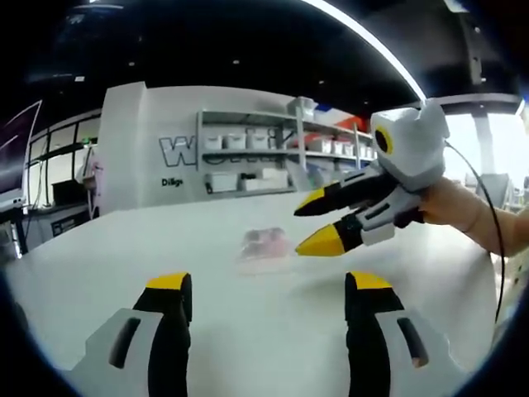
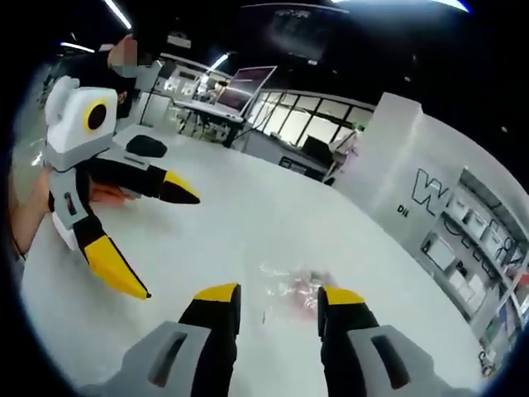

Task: Open the resealable bag by pulling the two sides of the seal apart until the entire bag opening is separated and visibly accessible.

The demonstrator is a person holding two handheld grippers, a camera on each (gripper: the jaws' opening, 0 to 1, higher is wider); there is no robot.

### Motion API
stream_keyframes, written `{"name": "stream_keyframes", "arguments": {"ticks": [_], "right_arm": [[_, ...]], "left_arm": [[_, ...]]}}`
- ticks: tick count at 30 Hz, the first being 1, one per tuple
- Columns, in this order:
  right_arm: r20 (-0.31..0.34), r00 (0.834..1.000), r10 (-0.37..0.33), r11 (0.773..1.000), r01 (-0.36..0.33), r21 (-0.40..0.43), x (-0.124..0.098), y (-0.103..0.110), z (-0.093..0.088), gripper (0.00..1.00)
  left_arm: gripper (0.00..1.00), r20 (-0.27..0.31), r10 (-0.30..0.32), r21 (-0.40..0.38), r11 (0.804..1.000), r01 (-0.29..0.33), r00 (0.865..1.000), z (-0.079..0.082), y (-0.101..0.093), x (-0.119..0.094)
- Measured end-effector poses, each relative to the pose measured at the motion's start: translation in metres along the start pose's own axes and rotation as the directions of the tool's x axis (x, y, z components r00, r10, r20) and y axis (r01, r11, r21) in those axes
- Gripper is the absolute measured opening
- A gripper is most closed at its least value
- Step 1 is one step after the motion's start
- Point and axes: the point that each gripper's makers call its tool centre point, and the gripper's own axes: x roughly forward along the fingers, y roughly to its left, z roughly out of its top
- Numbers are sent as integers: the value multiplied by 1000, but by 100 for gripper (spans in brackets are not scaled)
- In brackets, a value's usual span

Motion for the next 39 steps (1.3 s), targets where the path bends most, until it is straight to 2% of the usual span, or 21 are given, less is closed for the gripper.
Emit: {"name": "stream_keyframes", "arguments": {"ticks": [8, 23, 31, 39], "right_arm": [[-23, 1000, 0, 1000, -1, -30, 9, 1, -3, 26], [-31, 999, 11, 999, -12, -41, 15, 5, -2, 25], [-57, 998, 15, 998, -18, -61, 21, 7, -7, 23], [-86, 996, 10, 995, -19, -98, 28, 7, -11, 16]], "left_arm": [[74, 0, 6, 7, 1000, -6, 1000, -1, 2, -2], [74, 14, 7, -4, 1000, -7, 1000, 1, 3, -3], [74, 14, 6, -3, 1000, -6, 1000, 1, 3, -3], [74, 12, 7, -2, 1000, -7, 1000, 1, 4, -3]]}}
